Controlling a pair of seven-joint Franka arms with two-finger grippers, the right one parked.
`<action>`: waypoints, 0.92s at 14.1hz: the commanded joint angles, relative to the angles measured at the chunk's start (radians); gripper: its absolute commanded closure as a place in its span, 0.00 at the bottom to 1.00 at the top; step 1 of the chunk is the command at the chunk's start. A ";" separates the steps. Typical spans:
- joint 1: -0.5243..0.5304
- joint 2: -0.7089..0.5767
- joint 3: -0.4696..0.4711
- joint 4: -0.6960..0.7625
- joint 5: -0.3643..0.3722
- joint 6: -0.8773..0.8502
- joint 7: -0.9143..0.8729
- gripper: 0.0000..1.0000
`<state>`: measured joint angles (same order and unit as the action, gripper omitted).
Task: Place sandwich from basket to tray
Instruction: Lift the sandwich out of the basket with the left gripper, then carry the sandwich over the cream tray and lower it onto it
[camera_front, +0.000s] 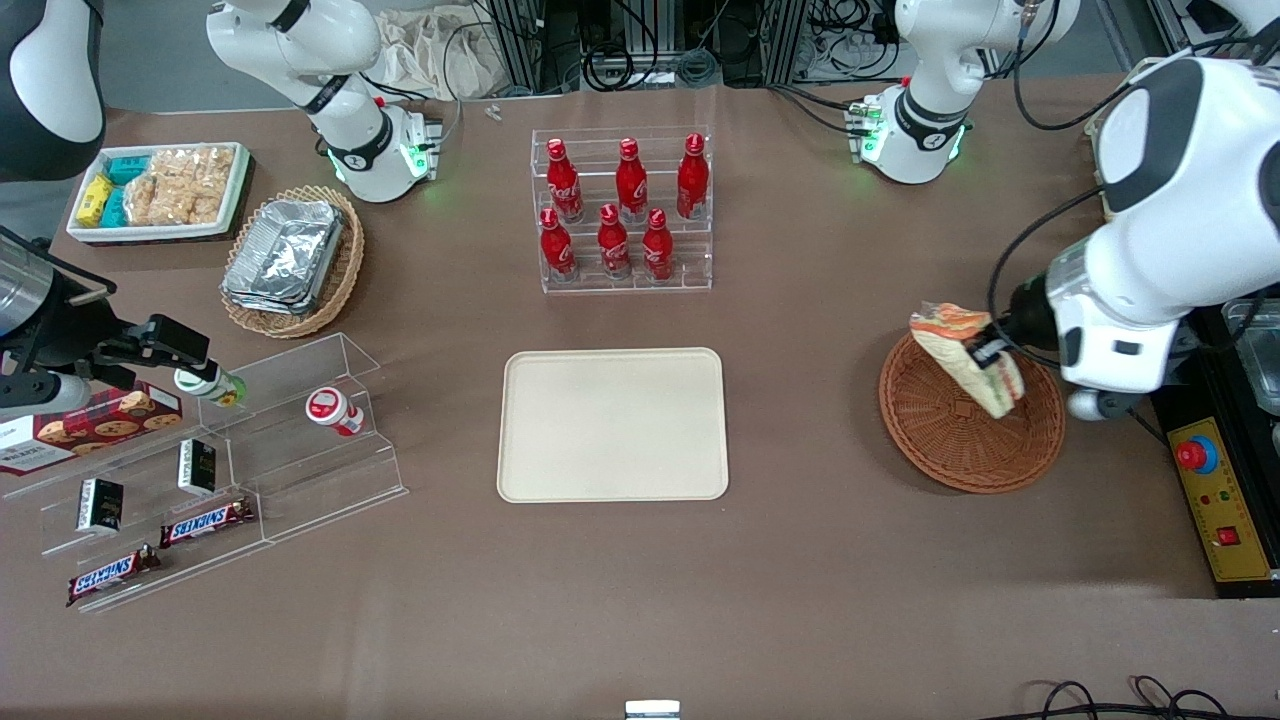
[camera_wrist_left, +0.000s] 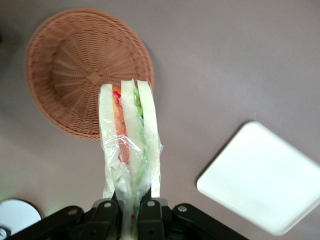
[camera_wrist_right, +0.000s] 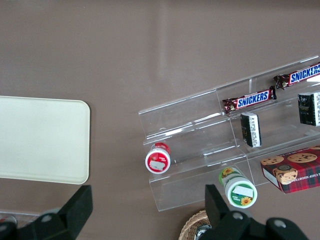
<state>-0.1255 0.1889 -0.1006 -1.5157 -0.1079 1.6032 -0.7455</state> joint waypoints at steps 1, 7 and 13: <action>-0.006 0.021 -0.056 0.016 -0.015 0.001 0.136 1.00; -0.006 0.121 -0.280 0.018 0.140 0.098 0.137 0.86; -0.081 0.292 -0.356 0.022 0.157 0.346 0.066 1.00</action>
<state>-0.1658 0.4115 -0.4507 -1.5198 0.0285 1.8915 -0.6418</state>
